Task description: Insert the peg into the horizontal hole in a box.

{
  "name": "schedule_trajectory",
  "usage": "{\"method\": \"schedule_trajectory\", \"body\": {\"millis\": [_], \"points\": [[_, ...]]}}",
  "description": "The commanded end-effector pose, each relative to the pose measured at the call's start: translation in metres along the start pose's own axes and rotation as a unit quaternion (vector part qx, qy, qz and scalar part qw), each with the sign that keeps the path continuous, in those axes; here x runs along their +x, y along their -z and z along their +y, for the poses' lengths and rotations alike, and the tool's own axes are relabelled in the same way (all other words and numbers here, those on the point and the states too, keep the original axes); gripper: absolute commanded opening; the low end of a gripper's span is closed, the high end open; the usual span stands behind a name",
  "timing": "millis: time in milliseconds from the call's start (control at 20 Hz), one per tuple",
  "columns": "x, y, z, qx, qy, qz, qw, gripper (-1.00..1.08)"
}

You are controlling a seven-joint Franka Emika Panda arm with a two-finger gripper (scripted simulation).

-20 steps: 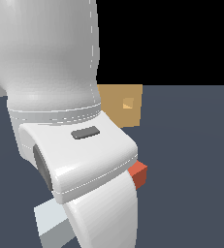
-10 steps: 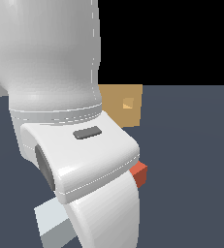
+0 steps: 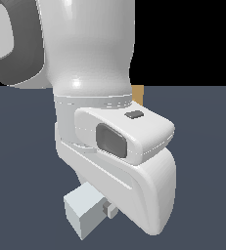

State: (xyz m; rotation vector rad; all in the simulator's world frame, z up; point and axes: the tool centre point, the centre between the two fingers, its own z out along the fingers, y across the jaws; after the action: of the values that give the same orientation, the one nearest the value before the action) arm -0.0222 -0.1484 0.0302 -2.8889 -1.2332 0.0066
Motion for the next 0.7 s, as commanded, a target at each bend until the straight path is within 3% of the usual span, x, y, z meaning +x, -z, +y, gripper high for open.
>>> {"method": "schedule_trajectory", "body": {"millis": [0, 350, 650], "points": [[0.017, 0.007, 0.005, -0.002, 0.029, 0.001, 0.9996, -1.00], [0.083, 0.025, 0.010, -0.002, 0.140, 0.000, 0.9901, -1.00], [0.149, 0.044, 0.000, -0.003, 0.251, 0.000, 0.9681, -1.00]]}}
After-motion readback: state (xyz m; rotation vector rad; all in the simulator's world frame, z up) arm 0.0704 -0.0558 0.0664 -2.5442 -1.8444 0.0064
